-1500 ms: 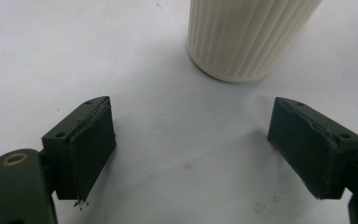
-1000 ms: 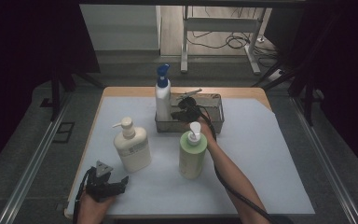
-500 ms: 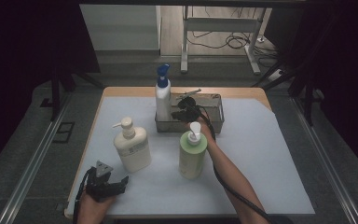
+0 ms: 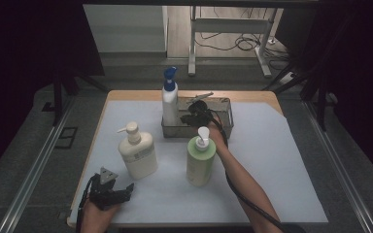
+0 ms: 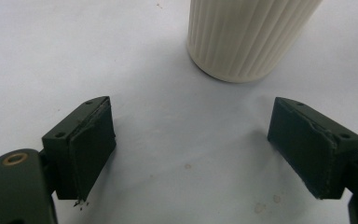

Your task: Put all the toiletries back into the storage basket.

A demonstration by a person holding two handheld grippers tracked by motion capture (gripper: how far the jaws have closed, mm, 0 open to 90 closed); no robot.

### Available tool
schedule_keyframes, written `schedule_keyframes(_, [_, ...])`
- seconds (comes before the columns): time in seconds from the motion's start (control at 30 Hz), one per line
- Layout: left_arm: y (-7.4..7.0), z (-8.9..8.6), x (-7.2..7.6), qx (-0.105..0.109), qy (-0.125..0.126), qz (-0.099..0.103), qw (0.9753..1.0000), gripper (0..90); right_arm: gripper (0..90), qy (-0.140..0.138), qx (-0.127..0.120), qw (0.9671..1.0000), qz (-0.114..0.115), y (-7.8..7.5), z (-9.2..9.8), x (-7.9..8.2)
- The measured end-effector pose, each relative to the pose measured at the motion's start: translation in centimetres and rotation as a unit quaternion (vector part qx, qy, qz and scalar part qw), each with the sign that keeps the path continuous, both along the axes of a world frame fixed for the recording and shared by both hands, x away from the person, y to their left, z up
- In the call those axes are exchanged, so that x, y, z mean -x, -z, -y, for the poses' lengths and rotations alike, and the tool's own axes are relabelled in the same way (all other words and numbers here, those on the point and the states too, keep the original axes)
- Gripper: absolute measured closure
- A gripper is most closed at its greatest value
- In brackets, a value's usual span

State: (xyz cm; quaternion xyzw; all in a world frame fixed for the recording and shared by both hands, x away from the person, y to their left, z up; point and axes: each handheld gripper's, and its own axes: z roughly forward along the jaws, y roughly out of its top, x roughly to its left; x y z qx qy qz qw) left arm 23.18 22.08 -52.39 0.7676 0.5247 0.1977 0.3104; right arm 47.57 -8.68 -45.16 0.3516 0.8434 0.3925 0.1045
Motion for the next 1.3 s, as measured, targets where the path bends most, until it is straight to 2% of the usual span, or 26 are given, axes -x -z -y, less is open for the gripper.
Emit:
schedule_keyframes(0.17, [0.0, 0.0, 0.0, 0.0, 0.0, 0.0, 1.0, 14.6, 75.3, -0.004, -0.001, 1.0, 0.005, -0.7, 0.6, 0.5])
schedule_keyframes(0.47, [0.0, 0.0, 0.0, 0.0, 0.0, 0.001, 1.0, 14.6, 55.1, -0.012, 0.0, 0.9998, 0.019, -2.3, 2.4, 1.8])
schedule_keyframes(0.5, [0.0, 0.0, 0.0, 0.0, 0.0, 0.001, 1.0, 14.6, 55.1, -0.012, 0.0, 0.9998, 0.019, -2.3, 2.4, 1.8])
schedule_keyframes(0.6, [0.0, 0.0, 0.0, 0.0, 0.0, 0.001, 1.0, 14.6, 46.5, -0.017, 0.001, 0.9996, 0.022, -2.6, 3.1, 2.4])
schedule_keyframes(0.73, [0.0, 0.0, 0.0, 0.001, 0.0, 0.001, 1.0, 14.6, 40.2, -0.02, 0.002, 0.9995, 0.024, -2.9, 3.6, 2.9])
schedule_keyframes(0.83, [0.0, 0.0, 0.0, 0.001, 0.0, 0.001, 1.0, 14.6, 38.6, -0.023, 0.003, 0.9995, 0.023, -3.1, 3.9, 3.2])
schedule_keyframes(1.1, [0.0, 0.0, 0.0, 0.001, 0.0, 0.001, 1.0, 14.6, 28.7, -0.023, 0.014, 0.9987, 0.043, -3.6, 5.2, 4.2])
schedule_keyframes(1.3, [0.0, 0.0, 0.0, 0.0, 0.0, 0.001, 1.0, 14.6, 26.3, -0.018, 0.017, 0.9988, 0.042, -3.9, 6.4, 4.8])
